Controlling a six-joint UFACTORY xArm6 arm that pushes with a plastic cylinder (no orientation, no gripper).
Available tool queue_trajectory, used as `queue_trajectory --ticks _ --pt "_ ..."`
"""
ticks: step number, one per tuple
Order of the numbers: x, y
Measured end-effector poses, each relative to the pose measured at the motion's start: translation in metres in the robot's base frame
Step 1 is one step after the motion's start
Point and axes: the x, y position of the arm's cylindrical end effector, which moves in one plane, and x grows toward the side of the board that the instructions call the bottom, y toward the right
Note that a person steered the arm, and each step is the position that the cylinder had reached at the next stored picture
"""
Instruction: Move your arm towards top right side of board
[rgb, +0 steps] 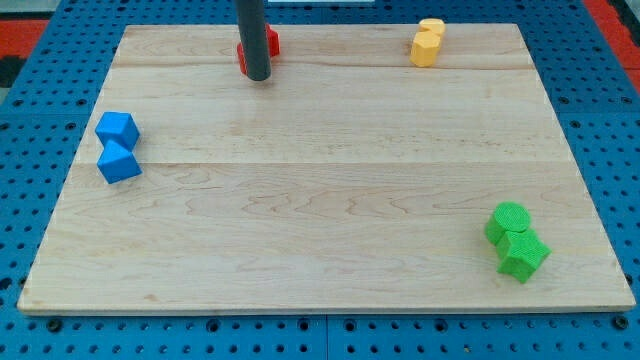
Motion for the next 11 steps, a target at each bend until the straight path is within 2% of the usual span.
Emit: queue_trajectory --ticks 1,2,3,8,10,11 --pt "0.011 0.027" --pt "0.015 0.091" --pt "0.015 0.122" --pt "0.022 0.21" --pt "0.063 0.307" --pt "0.063 0.382"
